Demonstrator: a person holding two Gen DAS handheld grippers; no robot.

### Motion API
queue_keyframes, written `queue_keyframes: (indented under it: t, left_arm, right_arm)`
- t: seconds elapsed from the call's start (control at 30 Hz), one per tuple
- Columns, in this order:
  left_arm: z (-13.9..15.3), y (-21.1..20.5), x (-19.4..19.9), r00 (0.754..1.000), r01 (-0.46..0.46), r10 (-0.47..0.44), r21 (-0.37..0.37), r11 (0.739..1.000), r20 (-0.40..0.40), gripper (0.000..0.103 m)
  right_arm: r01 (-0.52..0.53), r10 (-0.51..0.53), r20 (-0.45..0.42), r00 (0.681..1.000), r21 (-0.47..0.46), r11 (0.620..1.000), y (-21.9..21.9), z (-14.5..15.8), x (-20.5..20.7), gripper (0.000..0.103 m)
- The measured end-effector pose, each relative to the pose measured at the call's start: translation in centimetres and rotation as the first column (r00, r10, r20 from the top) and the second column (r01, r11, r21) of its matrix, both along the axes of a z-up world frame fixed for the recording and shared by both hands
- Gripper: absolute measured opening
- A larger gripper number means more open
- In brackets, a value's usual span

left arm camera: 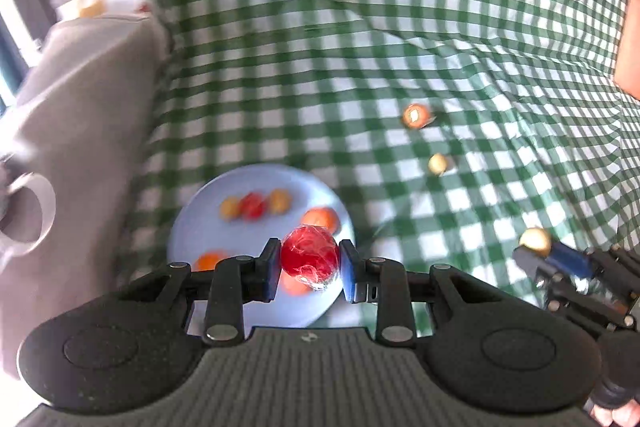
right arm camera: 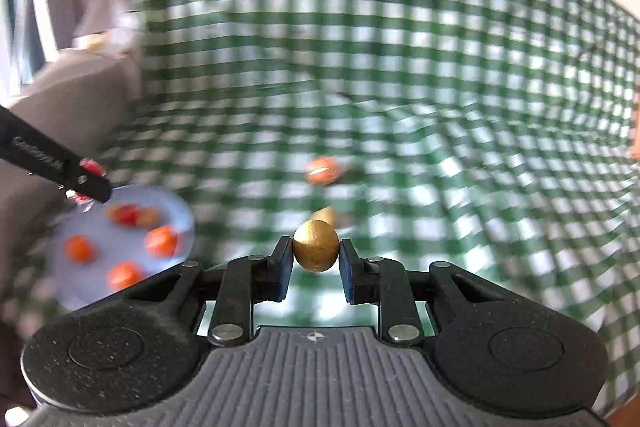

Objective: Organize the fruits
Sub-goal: 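Carry both fruits to the blue plate and open both tools to release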

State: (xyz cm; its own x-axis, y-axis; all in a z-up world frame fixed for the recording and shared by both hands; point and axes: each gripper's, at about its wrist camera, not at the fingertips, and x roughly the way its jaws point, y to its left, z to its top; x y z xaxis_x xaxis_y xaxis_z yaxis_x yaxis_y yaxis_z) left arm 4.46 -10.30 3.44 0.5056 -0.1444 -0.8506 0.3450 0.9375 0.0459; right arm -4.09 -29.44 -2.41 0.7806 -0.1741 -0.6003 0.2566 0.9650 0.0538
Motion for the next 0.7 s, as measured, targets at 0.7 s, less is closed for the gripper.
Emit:
queue_keyframes:
  t: [0.7]
  left_arm:
    - [2.3,9.0,-7.8,0.996,-0.089,0.090,-0.051,0.995,0.018,0.034]
  right_arm:
    - [-0.247,0.248,0.008,0.969,-0.026,0.969,12.4,4.5,-5.5,0.026]
